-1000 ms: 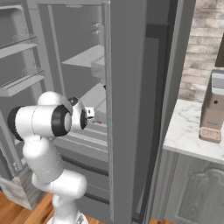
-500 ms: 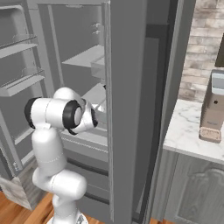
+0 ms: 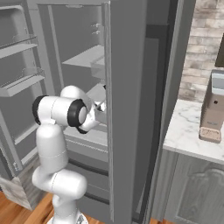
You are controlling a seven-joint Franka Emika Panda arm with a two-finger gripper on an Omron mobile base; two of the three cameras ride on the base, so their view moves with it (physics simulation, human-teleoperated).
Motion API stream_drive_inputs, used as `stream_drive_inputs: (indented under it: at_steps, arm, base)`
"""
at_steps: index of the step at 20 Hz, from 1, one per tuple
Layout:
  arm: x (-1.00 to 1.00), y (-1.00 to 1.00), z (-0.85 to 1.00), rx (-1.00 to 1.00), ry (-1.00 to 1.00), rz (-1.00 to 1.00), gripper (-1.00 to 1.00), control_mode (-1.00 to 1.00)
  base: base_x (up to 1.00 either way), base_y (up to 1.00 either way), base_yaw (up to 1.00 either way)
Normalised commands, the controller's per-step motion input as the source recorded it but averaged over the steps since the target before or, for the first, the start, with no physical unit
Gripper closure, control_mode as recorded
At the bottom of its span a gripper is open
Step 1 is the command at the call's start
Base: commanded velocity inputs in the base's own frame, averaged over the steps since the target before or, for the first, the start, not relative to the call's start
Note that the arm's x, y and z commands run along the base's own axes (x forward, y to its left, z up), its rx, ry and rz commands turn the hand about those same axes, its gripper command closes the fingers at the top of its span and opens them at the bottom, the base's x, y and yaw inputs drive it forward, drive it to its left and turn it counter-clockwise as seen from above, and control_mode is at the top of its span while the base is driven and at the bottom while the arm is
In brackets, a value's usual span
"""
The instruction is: Place the sweet potato and onion inside the fridge drawer. Close the drawer after placing the vegetables.
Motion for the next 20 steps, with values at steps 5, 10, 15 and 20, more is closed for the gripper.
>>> stream_drive_inputs:
  at_steps: [5,10,15,20]
  arm:
    - [-0.20,0.00,0.07,0.00,-0.10,0.00,-1.00,-1.00]
    - [-0.09,0.00,-0.01,0.00,-0.15,0.00,-1.00,-1.00]
    - [-0.37,0.07,-0.08,0.00,-0.22,0.00,-1.00,-1.00]
    - [-1.00,0.30,0.00,0.00,-0.17,0.00,-1.00,-1.00]
  base:
    - [0.00,0.00,0.00]
    - [0.00,0.00,0.00]
    - [0.00,0.00,0.00]
    - [0.00,0.00,0.00]
